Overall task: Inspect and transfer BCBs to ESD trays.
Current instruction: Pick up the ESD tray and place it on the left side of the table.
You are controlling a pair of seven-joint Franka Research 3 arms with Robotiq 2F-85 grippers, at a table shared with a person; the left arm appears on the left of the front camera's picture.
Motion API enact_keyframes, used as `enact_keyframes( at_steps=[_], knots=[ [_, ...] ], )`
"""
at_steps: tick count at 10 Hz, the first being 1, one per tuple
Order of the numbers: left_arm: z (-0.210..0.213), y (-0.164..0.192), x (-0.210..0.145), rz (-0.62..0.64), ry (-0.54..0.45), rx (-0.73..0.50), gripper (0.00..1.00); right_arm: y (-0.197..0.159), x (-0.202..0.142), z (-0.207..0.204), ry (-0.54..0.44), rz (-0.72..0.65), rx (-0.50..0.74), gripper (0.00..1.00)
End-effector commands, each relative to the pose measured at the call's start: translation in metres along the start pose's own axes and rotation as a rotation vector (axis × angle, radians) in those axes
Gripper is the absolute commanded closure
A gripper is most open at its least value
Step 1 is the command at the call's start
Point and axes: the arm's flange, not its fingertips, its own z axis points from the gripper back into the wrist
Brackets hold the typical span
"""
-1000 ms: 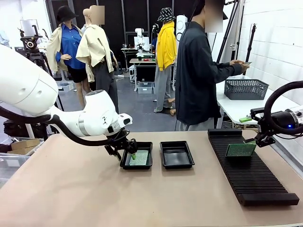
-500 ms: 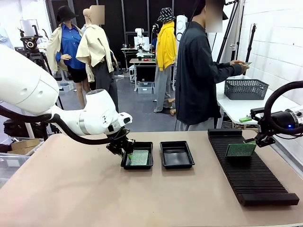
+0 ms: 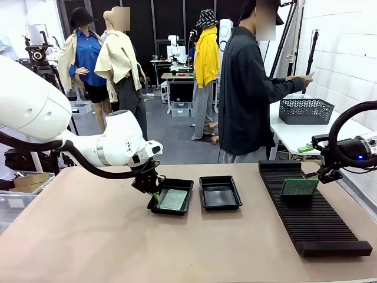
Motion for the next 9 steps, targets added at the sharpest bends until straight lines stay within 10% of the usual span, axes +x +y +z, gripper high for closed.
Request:
enact_keyframes(
  at_steps=[1, 9],
  knots=[
    [-0.0011, -0.0001, 0.0011, -0.005, -0.025, 0.002, 1.00, 0.0016, -0.0019, -0.0002, -0.001, 0.003, 0.001, 0.00],
    [0.0072, 0.0086, -0.0003, 0.009, -0.008, -0.003, 1.00, 0.0016, -0.0019, -0.0002, -0.001, 0.003, 0.001, 0.00]
  ],
)
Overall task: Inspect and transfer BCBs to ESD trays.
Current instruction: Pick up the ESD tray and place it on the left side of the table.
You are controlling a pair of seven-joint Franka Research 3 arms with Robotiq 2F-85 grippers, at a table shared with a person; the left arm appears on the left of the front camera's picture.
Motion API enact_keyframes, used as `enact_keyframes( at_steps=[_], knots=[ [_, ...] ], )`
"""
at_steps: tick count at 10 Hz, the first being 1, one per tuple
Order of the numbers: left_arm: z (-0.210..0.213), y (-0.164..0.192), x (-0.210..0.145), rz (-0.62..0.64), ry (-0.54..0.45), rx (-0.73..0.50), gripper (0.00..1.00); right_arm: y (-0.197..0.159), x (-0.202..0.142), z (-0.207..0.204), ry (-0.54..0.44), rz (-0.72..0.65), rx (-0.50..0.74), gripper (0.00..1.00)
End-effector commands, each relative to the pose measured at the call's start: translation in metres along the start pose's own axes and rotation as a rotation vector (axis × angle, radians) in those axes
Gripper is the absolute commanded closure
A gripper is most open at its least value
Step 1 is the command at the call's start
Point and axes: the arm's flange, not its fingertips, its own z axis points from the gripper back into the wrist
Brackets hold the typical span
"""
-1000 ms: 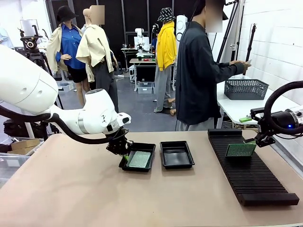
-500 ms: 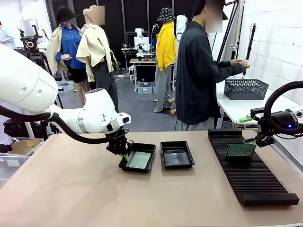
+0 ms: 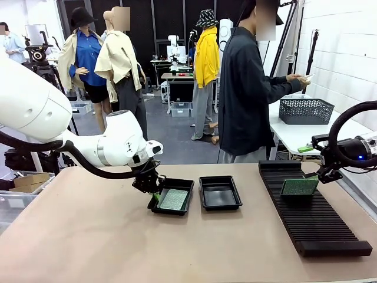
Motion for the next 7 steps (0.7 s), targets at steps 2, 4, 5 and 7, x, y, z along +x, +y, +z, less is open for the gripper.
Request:
enact_keyframes(
  at_steps=[2, 4, 5, 7],
  knots=[
    [0.017, 0.025, 0.000, -0.001, -0.004, -0.028, 1.00, 0.002, -0.002, 0.000, -0.001, 0.003, 0.001, 0.00],
    [0.023, 0.045, -0.003, 0.015, -0.005, -0.016, 1.00, 0.002, -0.002, 0.000, -0.001, 0.003, 0.001, 0.00],
    [0.024, 0.056, -0.005, 0.016, -0.009, -0.010, 1.00, 0.002, -0.002, 0.000, -0.001, 0.003, 0.001, 0.00],
    [0.028, 0.079, -0.014, 0.013, 0.003, -0.026, 1.00, 0.002, -0.002, 0.000, -0.001, 0.003, 0.001, 0.00]
  ],
)
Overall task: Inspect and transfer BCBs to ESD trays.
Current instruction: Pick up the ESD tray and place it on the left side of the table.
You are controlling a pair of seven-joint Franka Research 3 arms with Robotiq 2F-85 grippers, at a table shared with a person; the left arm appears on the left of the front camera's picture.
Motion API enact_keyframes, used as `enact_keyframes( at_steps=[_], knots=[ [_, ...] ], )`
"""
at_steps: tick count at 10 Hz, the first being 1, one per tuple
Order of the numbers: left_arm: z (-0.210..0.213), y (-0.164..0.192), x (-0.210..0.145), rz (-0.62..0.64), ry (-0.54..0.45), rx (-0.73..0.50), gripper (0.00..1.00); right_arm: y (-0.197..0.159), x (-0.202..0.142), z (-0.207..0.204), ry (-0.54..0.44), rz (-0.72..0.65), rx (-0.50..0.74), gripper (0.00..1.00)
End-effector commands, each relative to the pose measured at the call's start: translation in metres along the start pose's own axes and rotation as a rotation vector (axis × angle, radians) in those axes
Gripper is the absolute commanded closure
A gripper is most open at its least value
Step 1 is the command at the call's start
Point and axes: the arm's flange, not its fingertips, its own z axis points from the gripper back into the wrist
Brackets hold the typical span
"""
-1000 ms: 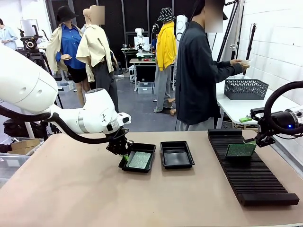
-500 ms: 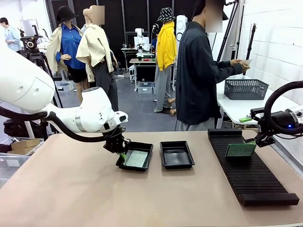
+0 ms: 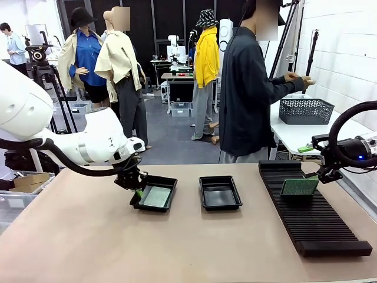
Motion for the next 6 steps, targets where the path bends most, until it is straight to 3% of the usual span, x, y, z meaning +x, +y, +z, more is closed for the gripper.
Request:
enact_keyframes(
  at_steps=[1, 6],
  knots=[
    [0.010, 0.025, -0.019, -0.007, 0.011, -0.028, 1.00, 0.002, -0.002, 0.000, 0.000, 0.003, 0.001, 0.00],
    [0.038, 0.085, -0.041, 0.029, -0.028, -0.032, 1.00, 0.002, -0.002, 0.000, 0.000, 0.003, 0.001, 0.00]
  ],
)
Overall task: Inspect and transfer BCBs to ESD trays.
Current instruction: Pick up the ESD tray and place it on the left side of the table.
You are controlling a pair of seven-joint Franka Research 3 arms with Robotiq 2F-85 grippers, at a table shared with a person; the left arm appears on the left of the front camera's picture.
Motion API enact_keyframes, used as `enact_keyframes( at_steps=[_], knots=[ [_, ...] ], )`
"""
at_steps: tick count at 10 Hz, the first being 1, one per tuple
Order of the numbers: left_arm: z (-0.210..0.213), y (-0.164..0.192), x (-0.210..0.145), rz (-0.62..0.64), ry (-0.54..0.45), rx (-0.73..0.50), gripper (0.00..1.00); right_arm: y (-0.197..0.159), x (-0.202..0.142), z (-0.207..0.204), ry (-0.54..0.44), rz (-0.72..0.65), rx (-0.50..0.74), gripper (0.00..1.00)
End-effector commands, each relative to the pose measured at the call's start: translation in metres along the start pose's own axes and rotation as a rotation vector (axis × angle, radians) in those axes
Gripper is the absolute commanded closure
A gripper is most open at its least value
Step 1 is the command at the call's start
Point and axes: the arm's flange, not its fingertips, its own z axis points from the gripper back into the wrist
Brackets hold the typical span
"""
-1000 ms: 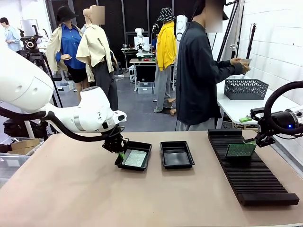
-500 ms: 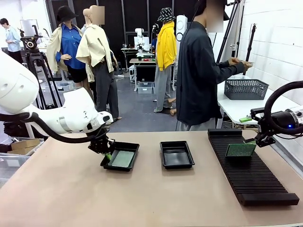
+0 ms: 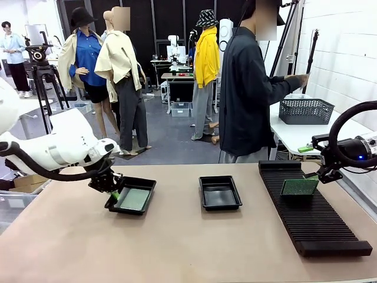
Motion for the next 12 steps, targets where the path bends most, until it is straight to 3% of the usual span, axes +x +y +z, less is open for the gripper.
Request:
enact_keyframes(
  at_steps=[1, 4, 12],
  knots=[
    [0.011, 0.023, -0.011, -0.043, 0.008, 0.035, 1.00, 0.002, -0.002, -0.001, 0.000, 0.003, 0.001, 0.00],
    [0.017, 0.065, -0.010, -0.065, 0.018, 0.096, 1.00, 0.002, -0.002, -0.001, 0.000, 0.003, 0.001, 0.00],
    [0.042, 0.163, -0.010, -0.020, 0.057, 0.080, 1.00, 0.002, -0.002, -0.001, 0.000, 0.003, 0.001, 0.00]
  ],
)
